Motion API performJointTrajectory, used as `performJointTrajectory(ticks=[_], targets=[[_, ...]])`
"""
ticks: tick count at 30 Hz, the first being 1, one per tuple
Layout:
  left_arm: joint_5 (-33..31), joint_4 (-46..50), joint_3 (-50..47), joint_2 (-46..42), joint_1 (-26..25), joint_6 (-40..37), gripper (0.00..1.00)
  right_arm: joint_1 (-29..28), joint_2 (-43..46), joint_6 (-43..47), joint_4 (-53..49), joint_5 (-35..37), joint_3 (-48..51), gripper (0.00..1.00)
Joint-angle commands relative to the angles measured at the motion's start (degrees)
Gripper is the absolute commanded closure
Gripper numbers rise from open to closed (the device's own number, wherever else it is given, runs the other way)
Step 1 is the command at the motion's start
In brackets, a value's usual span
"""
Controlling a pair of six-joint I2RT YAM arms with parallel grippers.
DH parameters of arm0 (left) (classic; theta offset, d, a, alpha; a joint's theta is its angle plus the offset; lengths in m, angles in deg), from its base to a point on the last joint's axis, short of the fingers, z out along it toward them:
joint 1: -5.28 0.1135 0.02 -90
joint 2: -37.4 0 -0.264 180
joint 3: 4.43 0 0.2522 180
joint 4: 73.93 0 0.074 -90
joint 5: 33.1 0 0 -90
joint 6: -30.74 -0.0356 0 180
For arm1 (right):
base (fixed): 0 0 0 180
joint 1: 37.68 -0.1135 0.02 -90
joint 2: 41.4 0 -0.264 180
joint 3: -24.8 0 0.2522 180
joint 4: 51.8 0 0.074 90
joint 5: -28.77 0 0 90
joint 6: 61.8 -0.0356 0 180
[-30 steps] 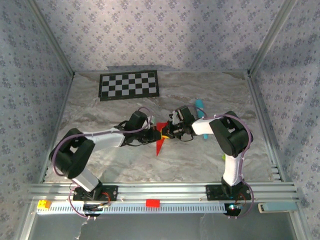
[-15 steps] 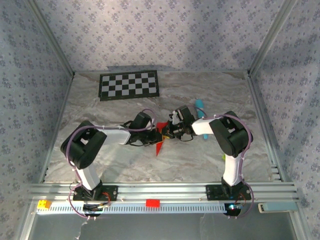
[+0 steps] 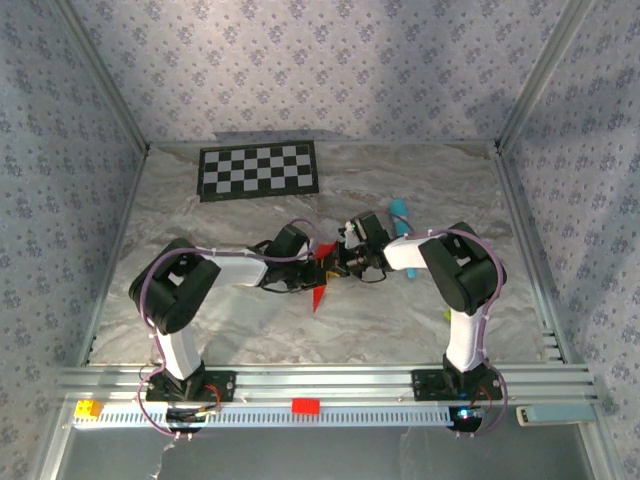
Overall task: Fold a paper plane with a square sheet of paper (pick it up from the middle)
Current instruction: Fold the wing for the fifth time at the center of the table.
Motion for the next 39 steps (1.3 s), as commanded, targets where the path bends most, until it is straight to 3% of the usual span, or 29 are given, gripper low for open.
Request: performJointTrajectory(ticks=[1, 8, 14, 26, 39], targets=[[-2.7, 5.7, -3.6, 1.8, -1.5, -1.9, 1.00, 1.1, 1.0, 2.1, -7.7, 4.6, 0.9, 0.96], [1.8, 3.0, -9.5, 0.4, -1.6, -4.8, 1.00, 4.2, 9.0, 7.0, -10.7, 4.2, 0.3, 0.92], [3.2, 2.4, -10.0, 0.3, -1.6, -5.6, 1.00, 3.1, 10.9, 9.2, -8.8, 1.3, 1.5, 0.92], [2.7, 2.5, -9.9, 0.0, -1.5, -5.0, 1.00, -1.9, 5.2, 10.2, -7.7, 3.1, 0.9, 0.95], [2.8, 3.1, -11.0, -0.4, -1.4, -5.3, 1.00, 3.8, 0.6, 10.2, -5.6, 5.6, 1.1, 0.95]])
